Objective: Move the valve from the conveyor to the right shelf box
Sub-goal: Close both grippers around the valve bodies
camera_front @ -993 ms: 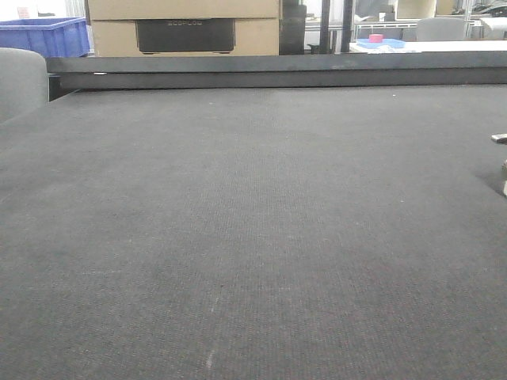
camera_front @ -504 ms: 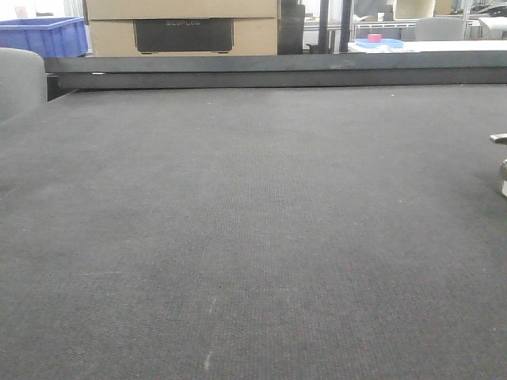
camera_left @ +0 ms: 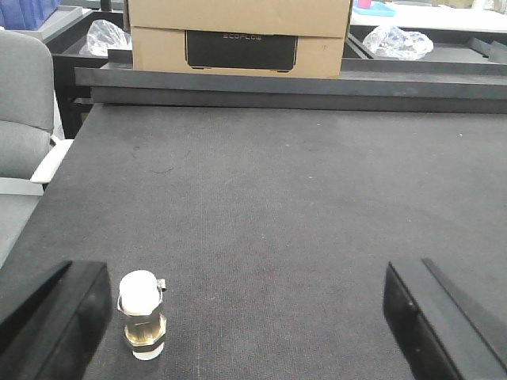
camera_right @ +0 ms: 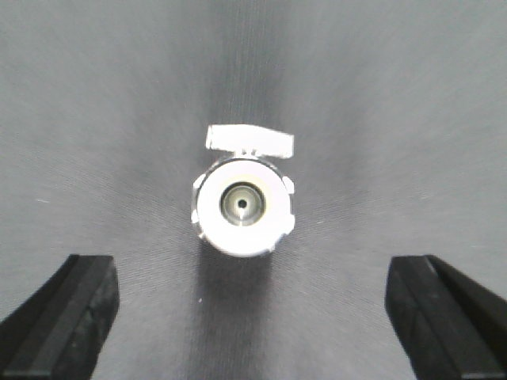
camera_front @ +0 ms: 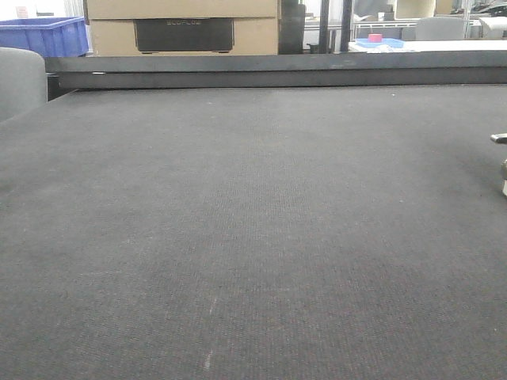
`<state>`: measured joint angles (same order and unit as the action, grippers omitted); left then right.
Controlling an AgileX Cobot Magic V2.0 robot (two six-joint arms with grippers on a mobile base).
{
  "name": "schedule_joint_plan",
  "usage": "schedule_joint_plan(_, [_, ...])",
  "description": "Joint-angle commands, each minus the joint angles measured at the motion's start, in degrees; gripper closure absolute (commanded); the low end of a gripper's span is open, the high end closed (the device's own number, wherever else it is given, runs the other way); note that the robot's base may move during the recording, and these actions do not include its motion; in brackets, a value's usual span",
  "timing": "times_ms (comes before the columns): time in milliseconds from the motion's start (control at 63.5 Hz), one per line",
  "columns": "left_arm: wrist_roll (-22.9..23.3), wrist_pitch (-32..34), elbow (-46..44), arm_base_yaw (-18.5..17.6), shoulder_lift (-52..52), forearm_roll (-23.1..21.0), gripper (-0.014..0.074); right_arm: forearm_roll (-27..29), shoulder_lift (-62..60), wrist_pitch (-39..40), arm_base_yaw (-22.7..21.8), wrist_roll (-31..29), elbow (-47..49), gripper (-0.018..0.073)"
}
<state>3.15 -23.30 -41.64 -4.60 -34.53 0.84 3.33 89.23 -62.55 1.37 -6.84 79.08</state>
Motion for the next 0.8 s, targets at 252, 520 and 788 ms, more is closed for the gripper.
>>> schedule_joint_plan(252, [0.0,0.7,-0.6,-0.3,0.0,-0.3,-0.0005,-0.9,11.4,4.3,-0.2,-0.7,0.5,0.0000])
schedule_joint_plan(520, [0.0,-3.7,-4.7,-0.3,-2.0,-0.3,-0.0005,-0.9,11.7,4.8,-0.2,-0.7,0.4,0.0475])
schedule_joint_plan(788, [0.0,-17.6,-17.3,-0.3,-12.7,0.3,-0.0005,-0.9,7.9,6.9,-0.2,-0.7,0.0,0.0713])
